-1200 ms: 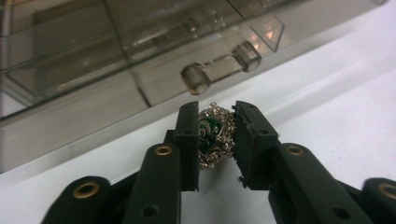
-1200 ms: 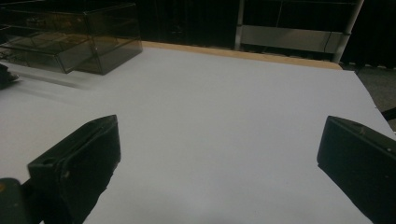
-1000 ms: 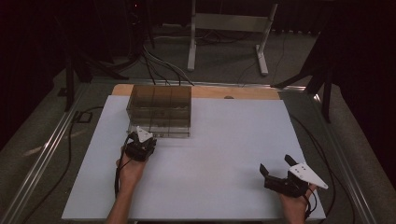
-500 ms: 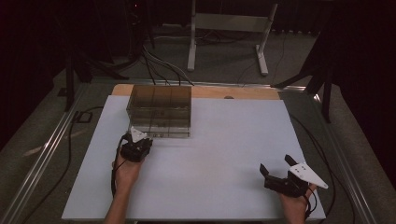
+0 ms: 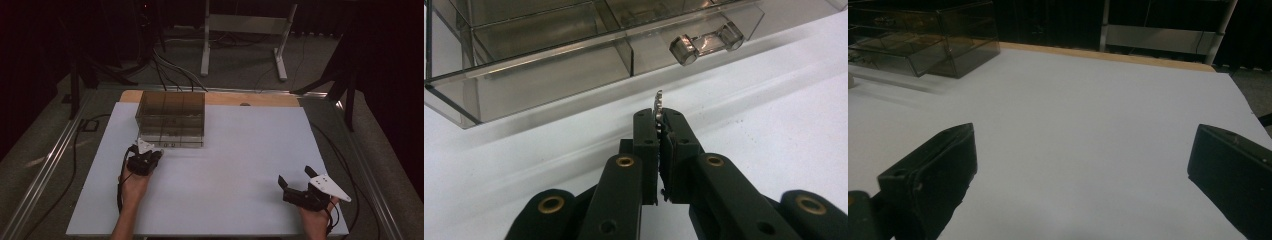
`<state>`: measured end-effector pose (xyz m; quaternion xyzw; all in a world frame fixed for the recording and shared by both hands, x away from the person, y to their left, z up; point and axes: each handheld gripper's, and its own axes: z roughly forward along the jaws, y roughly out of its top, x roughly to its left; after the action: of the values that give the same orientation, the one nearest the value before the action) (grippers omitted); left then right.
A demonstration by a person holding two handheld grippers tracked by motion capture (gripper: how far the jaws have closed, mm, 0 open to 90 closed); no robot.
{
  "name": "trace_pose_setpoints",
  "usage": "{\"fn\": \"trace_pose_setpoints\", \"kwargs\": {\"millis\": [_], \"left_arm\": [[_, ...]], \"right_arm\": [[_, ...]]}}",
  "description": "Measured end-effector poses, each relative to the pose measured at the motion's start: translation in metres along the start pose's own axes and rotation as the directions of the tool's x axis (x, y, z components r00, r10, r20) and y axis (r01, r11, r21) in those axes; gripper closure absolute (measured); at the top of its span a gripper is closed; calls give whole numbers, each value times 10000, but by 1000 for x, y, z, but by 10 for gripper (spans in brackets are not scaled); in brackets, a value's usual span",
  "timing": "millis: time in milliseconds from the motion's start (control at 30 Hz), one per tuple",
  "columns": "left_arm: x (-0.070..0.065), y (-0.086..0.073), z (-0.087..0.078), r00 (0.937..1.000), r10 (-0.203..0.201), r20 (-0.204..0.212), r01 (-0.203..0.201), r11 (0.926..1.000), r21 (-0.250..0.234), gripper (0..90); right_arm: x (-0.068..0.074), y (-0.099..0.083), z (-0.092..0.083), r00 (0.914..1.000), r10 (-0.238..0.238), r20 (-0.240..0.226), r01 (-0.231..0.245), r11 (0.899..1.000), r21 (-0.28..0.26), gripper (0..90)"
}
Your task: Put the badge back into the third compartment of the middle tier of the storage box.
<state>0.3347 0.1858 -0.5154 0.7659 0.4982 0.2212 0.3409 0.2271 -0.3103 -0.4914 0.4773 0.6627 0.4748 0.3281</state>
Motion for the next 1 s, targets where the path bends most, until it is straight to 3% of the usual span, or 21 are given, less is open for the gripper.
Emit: {"fn": "trace_pose_setpoints", "kwargs": {"millis": [200, 1000], "left_arm": [[-1, 0, 0, 9999, 112, -63, -112, 9999, 34, 882], [-1, 2, -8, 9999, -86, 99, 88, 9998, -179, 882]], "right_arm": [[0, 0, 0, 10000, 5, 8, -5, 10000, 8, 0], [-2, 0, -1, 9999, 121, 22, -121, 9999, -32, 0]]}}
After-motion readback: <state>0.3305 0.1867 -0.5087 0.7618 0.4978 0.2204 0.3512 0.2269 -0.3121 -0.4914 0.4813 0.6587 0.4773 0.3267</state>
